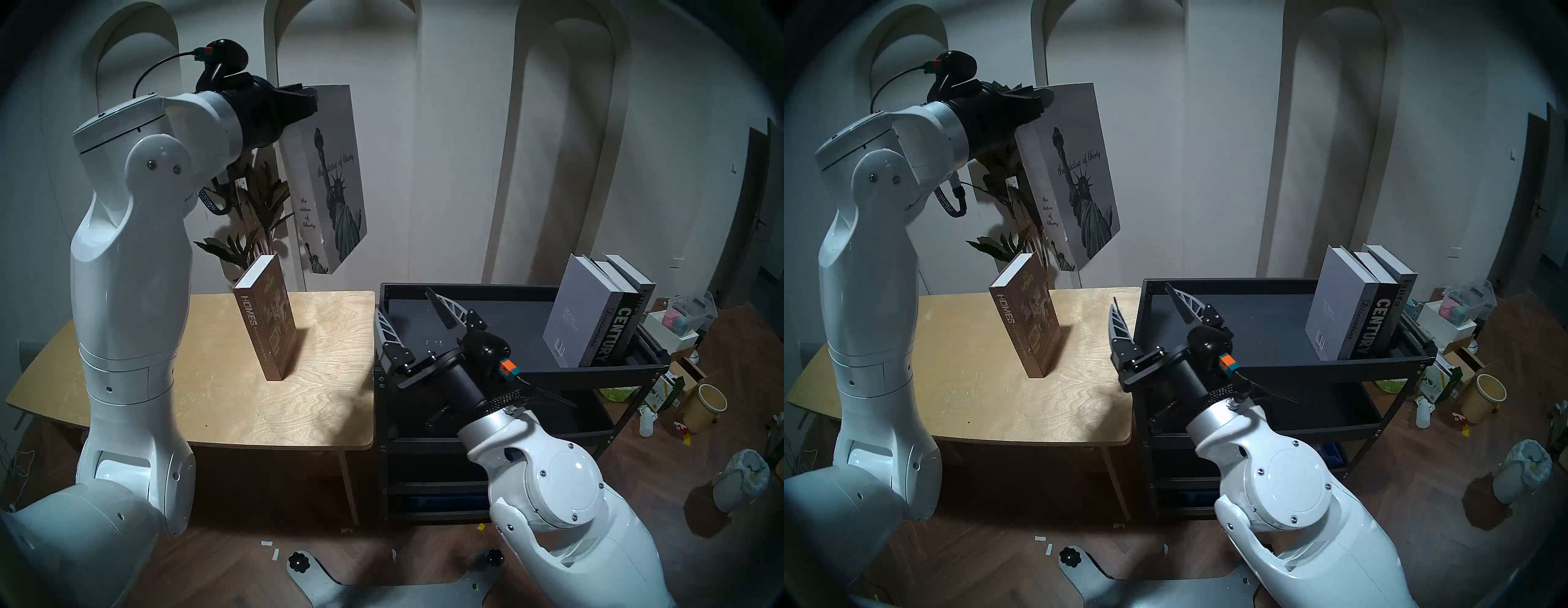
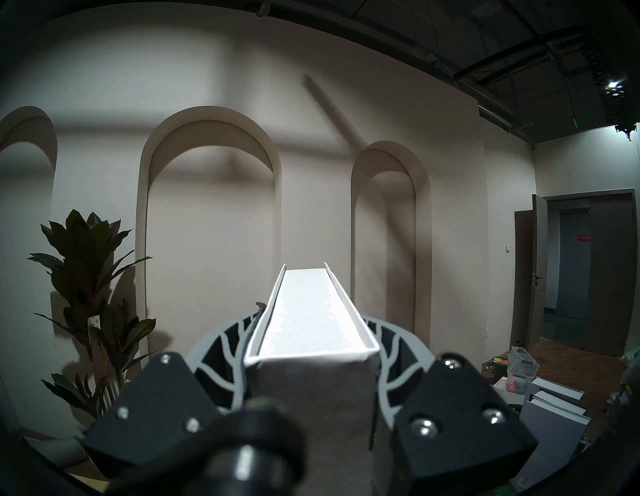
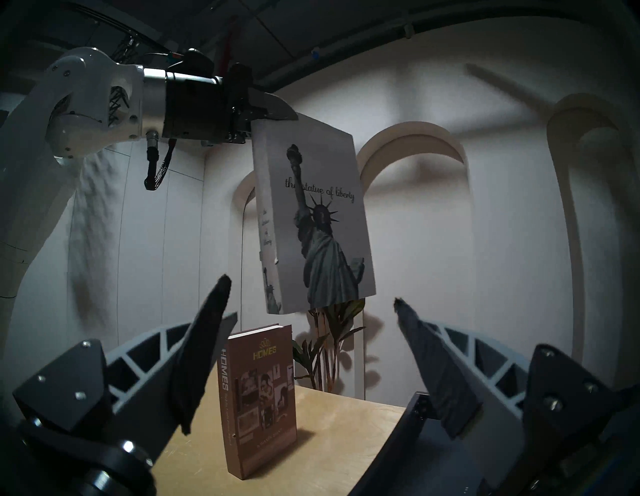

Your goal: Move the books from the display table onto the shelf, standing them upright with spines facing out and tallest at one end

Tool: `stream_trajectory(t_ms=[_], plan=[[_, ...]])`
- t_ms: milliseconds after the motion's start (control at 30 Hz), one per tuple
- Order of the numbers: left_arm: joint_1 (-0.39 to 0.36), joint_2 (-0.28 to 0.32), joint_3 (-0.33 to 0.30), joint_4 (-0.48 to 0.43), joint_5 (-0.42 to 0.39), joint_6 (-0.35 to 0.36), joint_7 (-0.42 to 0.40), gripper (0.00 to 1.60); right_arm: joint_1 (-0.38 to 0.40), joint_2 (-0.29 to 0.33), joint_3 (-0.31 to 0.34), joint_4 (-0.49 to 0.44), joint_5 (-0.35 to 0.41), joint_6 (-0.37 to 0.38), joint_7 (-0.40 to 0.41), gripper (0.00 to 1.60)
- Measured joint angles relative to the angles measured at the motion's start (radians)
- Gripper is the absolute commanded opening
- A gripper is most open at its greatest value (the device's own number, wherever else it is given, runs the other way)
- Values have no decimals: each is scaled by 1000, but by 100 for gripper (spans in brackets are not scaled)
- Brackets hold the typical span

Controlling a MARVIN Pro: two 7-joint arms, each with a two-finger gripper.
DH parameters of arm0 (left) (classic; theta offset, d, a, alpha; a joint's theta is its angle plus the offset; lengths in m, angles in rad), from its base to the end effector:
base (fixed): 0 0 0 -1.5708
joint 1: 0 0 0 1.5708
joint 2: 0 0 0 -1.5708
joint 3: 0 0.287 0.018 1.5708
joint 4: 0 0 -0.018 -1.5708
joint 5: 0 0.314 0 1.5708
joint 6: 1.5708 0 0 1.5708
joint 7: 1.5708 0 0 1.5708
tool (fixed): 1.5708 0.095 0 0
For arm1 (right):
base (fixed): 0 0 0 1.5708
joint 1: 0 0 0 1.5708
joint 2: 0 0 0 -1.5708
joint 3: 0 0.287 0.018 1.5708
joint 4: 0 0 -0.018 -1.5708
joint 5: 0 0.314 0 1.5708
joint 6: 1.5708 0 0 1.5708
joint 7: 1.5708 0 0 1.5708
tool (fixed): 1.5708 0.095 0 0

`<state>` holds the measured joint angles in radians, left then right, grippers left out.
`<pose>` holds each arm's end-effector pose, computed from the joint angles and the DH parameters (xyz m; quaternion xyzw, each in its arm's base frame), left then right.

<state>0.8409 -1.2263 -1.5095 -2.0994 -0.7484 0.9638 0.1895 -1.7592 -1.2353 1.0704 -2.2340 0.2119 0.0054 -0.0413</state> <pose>0.4045 0.0011 0.1111 0.6271 -0.1015 0.7608 0.1324 0.2861 0.1398 -0.1586 -0.5623 -0.1644 -0.7733 0.2425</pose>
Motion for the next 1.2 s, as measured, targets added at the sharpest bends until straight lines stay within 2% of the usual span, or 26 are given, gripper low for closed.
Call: stream_trajectory(t_ms=[700,967,1200], plan=[[23,-31,-29,-30,-12,0,83,0,213,-161,-146,191,-83,77,-31,160],[93,-34,-31,-35,-4,-1,123,0,297,-231,-173,257,-108,109,-47,160],[178,-41,3,-37,2,-1,155,0,375,-294,-180,322,-134,135,-69,160]])
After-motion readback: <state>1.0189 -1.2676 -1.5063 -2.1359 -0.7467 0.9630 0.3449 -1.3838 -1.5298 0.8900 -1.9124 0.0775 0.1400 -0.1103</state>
